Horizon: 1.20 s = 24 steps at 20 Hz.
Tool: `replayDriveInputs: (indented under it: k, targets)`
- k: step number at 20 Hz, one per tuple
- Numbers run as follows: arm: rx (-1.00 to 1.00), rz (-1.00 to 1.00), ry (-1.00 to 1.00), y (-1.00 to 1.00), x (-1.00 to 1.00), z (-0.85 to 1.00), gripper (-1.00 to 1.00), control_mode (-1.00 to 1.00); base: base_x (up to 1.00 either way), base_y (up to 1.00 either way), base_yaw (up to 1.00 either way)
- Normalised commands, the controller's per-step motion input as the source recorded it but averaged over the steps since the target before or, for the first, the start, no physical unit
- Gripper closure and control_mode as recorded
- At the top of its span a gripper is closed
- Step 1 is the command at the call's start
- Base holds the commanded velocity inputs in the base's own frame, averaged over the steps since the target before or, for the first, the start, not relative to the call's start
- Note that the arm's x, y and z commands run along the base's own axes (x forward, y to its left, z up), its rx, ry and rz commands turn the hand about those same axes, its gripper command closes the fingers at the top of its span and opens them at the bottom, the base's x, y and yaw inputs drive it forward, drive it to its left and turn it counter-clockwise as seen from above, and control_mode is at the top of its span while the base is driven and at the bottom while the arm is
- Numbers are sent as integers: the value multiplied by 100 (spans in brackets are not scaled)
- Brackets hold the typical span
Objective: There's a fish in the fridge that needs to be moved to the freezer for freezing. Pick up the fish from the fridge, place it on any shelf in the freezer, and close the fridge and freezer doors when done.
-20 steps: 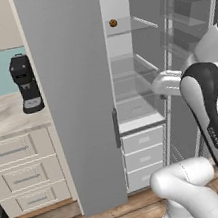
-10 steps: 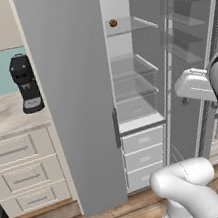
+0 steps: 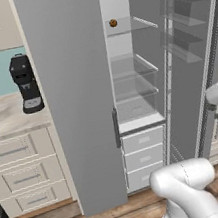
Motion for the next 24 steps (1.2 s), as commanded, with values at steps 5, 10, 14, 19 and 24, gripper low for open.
replayDriveInputs:
  k: [5, 10, 14, 19, 24]
  targets:
    - [4, -4, -7, -64, -15, -8, -100, -100, 0, 0, 0]
    - [12, 0, -16, -75, 0, 0, -100, -100, 0, 0, 0]
    - [5, 0, -22, -69, 0, 0, -100, -100, 0, 0, 0]
    - [0, 7, -18, -54, 11, 0, -100, -100, 0, 0, 0]
    - [0, 20, -18, -48, 32, -7, -100, -100, 0, 0, 0]
